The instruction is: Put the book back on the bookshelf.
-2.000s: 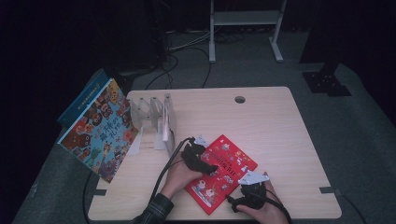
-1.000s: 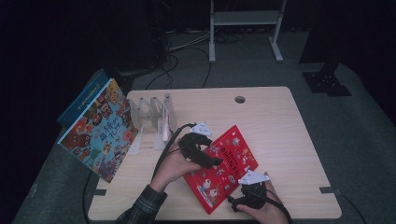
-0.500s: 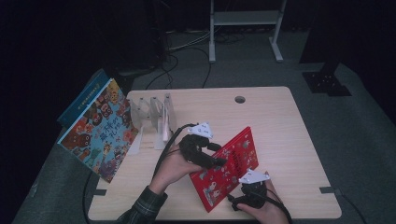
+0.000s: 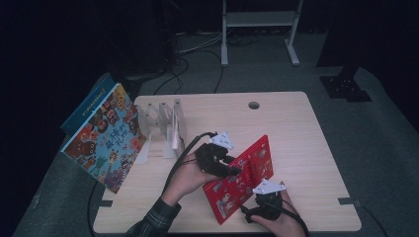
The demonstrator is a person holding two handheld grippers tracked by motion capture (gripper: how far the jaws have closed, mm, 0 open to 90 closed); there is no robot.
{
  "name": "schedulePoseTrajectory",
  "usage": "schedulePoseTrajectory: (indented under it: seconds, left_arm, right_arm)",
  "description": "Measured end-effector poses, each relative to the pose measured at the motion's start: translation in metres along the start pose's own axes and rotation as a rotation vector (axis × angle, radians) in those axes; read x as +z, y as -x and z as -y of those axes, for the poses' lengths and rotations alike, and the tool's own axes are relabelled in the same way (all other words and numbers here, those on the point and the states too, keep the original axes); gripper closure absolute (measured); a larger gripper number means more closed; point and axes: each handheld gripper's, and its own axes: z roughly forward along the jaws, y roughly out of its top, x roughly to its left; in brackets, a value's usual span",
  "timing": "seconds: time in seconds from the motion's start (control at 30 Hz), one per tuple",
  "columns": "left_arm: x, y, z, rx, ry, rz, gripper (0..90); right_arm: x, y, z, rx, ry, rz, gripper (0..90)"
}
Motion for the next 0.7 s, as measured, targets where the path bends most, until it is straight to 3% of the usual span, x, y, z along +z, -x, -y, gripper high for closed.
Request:
schedulePoseTrajectory:
  seconds: [0.17, 0.33, 0.7]
  left_arm:
    - [0.001, 0.001, -0.004, 0.001, -0.045, -0.032, 67.0]
    - [-0.003, -0.002, -0.005, -0.003, -0.053, -0.018, 70.5]
    - [-0.02, -0.006, -0.01, 0.056, -0.122, -0.039, 79.5]
  right_arm:
    - [0.0, 0.0, 0.0, 0.0, 0.0, -0.002, 0.0]
    - [0.0, 0.0, 0.0, -0.001, 0.0, 0.0, 0.0]
    - [0.0, 0.001, 0.0, -0.008, 0.001, -0.009, 0.0]
